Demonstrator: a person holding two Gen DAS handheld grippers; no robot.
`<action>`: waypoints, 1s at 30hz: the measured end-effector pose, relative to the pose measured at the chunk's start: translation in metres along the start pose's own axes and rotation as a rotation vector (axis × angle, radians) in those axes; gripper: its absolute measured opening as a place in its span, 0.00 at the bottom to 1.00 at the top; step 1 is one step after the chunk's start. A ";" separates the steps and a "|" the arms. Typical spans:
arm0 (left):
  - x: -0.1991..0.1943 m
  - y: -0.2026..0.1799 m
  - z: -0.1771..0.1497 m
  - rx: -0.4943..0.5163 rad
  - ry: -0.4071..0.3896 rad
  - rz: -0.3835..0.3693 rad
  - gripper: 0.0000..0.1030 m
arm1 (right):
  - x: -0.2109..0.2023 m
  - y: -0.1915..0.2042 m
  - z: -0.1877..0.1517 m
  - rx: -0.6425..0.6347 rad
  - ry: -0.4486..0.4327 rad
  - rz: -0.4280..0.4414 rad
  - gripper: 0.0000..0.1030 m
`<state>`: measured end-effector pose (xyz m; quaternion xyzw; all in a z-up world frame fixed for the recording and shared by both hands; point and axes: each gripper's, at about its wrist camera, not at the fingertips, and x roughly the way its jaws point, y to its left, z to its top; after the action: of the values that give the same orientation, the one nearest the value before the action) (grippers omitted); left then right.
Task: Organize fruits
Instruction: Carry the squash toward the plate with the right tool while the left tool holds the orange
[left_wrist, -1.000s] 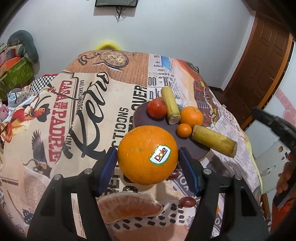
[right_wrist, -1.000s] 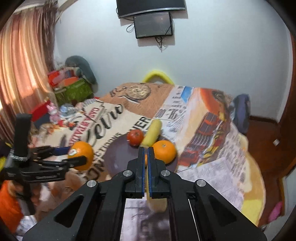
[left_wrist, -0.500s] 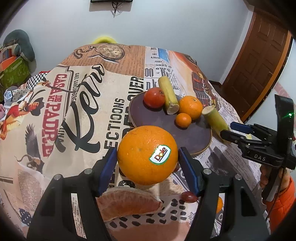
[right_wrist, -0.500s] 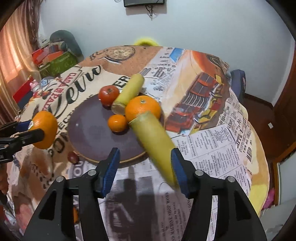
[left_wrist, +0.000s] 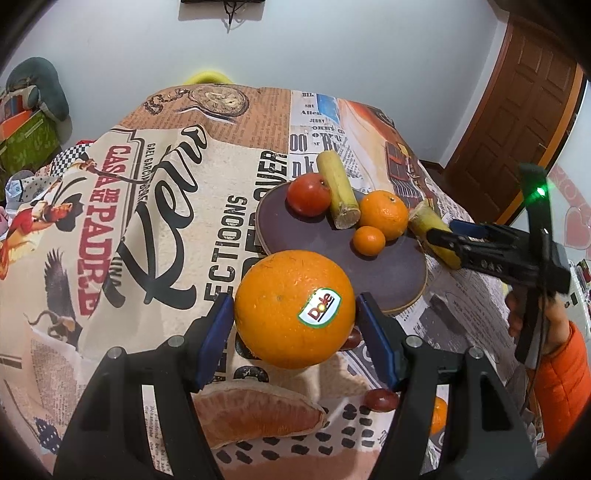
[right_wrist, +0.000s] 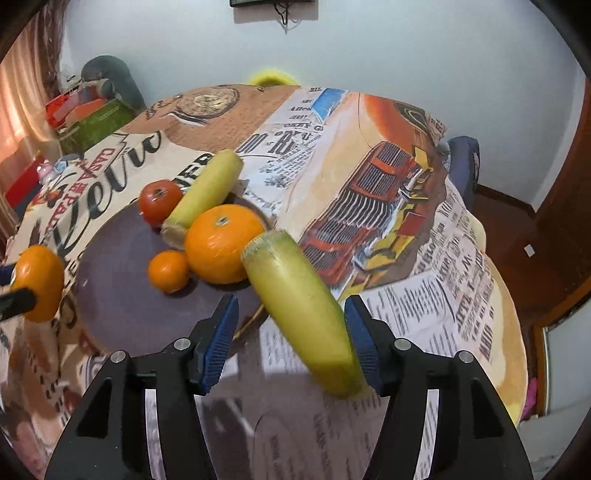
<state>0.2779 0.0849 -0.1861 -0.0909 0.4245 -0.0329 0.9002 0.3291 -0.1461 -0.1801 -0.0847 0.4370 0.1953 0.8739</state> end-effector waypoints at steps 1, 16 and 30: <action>0.001 0.000 0.000 0.001 0.003 0.001 0.65 | 0.005 -0.002 0.003 0.004 0.011 0.011 0.56; 0.007 0.000 0.006 -0.001 -0.007 0.010 0.65 | 0.035 -0.033 0.006 0.095 0.085 0.079 0.40; 0.005 -0.011 0.041 0.044 -0.088 -0.008 0.47 | -0.026 -0.017 0.008 0.108 -0.077 0.073 0.35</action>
<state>0.3130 0.0792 -0.1620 -0.0738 0.3834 -0.0416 0.9197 0.3277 -0.1664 -0.1550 -0.0140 0.4157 0.2065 0.8857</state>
